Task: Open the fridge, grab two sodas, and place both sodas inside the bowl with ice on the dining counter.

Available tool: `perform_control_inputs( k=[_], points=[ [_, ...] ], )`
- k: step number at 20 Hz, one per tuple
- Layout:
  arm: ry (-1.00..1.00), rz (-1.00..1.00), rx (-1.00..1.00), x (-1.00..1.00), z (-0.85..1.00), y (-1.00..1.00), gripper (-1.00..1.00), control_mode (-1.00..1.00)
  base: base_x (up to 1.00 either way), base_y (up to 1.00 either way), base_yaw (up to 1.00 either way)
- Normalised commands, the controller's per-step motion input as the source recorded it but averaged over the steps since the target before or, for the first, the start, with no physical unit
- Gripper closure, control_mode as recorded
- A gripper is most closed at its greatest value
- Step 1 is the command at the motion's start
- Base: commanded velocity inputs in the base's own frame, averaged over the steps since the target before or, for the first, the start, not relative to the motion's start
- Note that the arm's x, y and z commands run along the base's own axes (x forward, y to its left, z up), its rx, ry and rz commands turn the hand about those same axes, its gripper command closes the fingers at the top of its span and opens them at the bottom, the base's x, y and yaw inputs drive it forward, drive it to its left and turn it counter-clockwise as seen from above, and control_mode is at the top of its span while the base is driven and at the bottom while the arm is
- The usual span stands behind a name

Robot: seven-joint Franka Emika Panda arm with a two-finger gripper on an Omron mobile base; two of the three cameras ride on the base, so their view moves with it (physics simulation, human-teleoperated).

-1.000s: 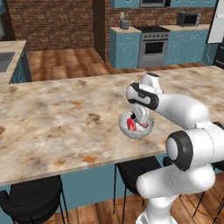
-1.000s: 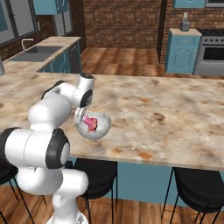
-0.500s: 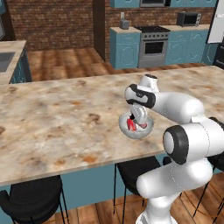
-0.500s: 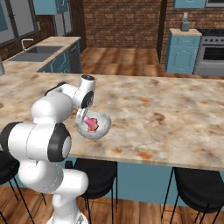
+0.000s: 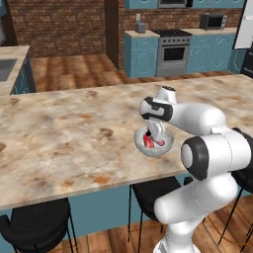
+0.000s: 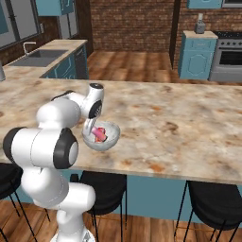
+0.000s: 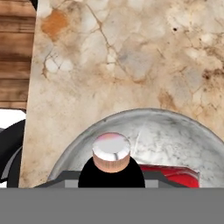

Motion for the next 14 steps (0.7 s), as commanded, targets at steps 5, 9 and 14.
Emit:
perform_control_inputs(
  k=[5,9,14],
  points=[
    [0.00,0.01,0.00,0.12,-0.13,0.00,1.00,-1.00,0.00,0.00,0.00],
    [0.00,0.02,0.00,0.11,-0.14,0.00,1.00,-1.00,0.00,0.00,0.00],
    [0.00,0.01,0.00,0.09,-0.14,0.00,1.00,-1.00,0.00,0.00,0.00]
  ],
)
